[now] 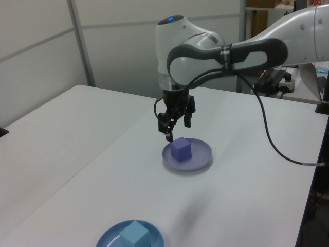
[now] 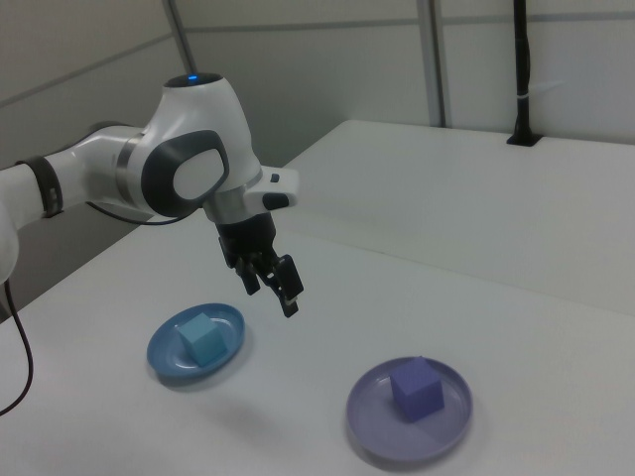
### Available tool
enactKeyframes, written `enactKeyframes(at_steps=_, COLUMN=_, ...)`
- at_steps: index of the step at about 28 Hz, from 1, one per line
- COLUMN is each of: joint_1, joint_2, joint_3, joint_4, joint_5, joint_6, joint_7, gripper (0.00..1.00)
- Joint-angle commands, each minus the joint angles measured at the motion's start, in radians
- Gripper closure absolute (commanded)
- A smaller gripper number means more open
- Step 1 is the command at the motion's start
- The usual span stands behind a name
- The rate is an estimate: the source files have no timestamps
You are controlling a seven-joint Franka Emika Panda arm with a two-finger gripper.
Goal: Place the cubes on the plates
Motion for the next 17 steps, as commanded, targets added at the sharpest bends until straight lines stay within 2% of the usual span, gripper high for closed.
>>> enactKeyframes(at_steps=1, joint_1=0.005, joint_2=0.022, joint_3=-0.006, joint_4=0.024, joint_5=0.026, joint_6=0.005, joint_7=-0.020, gripper=0.00)
enactKeyframes(at_steps=17, joint_1=-0.001, joint_2=0.023, joint_3=-0.012, joint_4=0.033, joint_5=0.024, joint_6=0.007, joint_7=-0.022, gripper=0.00)
